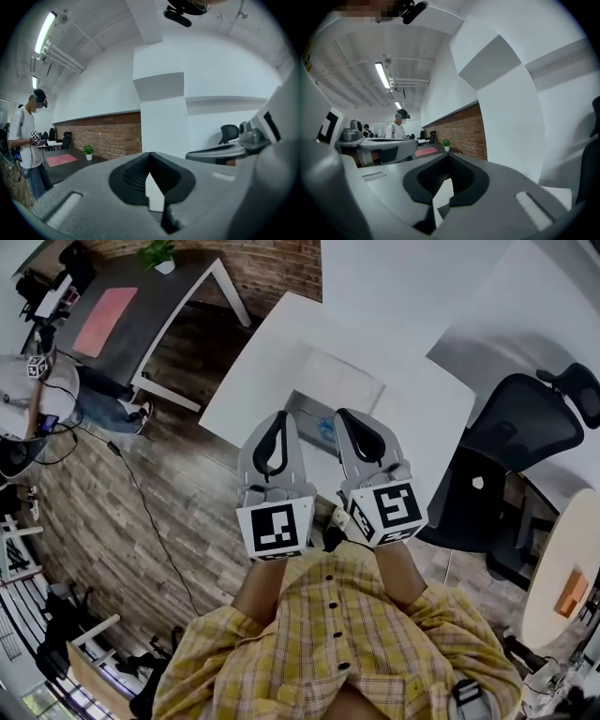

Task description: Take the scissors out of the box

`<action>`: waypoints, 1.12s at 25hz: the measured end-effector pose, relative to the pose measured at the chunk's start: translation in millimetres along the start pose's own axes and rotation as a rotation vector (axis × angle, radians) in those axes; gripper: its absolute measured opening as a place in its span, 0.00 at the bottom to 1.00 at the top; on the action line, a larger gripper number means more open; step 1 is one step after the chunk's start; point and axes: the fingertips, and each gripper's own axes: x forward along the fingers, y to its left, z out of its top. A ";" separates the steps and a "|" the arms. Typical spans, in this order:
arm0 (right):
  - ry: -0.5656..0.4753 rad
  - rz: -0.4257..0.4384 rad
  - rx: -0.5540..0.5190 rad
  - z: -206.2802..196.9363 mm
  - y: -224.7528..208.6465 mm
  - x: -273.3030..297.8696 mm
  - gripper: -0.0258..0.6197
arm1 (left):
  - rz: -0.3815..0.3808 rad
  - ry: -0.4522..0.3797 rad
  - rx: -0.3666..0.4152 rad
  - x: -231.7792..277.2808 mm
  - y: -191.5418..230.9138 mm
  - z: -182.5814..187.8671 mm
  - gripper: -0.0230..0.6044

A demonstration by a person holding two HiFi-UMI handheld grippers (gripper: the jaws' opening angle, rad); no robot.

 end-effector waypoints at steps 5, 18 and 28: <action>0.084 -0.013 0.003 -22.9 -5.4 19.3 0.05 | -0.070 0.054 0.013 18.7 4.2 -17.0 0.04; 0.302 -0.017 -0.025 -89.4 -27.9 55.6 0.05 | -0.147 0.088 -0.056 50.4 13.6 -45.6 0.04; 0.481 0.001 -0.056 -156.3 -43.7 69.6 0.13 | -0.176 0.134 -0.066 57.7 14.4 -75.0 0.04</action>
